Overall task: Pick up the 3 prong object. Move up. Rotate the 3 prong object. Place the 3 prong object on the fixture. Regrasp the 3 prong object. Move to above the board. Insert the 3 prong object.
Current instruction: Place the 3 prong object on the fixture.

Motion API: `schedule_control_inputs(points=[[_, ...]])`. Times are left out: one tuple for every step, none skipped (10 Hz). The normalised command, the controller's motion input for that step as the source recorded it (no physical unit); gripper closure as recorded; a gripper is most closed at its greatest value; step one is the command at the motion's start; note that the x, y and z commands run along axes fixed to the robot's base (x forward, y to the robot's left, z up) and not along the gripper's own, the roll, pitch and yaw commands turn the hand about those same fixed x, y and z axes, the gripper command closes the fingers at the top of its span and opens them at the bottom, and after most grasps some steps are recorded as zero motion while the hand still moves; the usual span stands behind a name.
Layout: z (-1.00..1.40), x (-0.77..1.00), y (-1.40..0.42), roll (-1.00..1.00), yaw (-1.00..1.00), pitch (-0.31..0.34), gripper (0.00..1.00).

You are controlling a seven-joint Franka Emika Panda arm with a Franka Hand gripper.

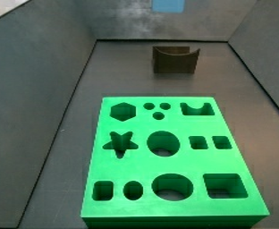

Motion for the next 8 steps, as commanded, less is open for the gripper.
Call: schedule_control_inputs(points=[[0.06, 0.70, -0.06, -1.00, -0.08, -0.098, 1.00], [0.02, 0.58, 0.00, -1.00, -0.07, -0.063, 1.00], [0.03, 0.49, 0.02, -1.00, -0.07, -0.036, 1.00], [0.00, 0.37, 0.03, -1.00, -0.06, -0.011, 1.00], [0.00, 0.30, 0.03, -1.00, -0.06, 0.002, 1.00], [0.00, 0.18, 0.04, -0.77, -0.06, 0.028, 1.00], [0.00, 0.08, 0.04, -0.59, -0.05, 0.040, 1.00], [0.00, 0.03, 0.04, -0.35, -0.06, 0.023, 1.00]])
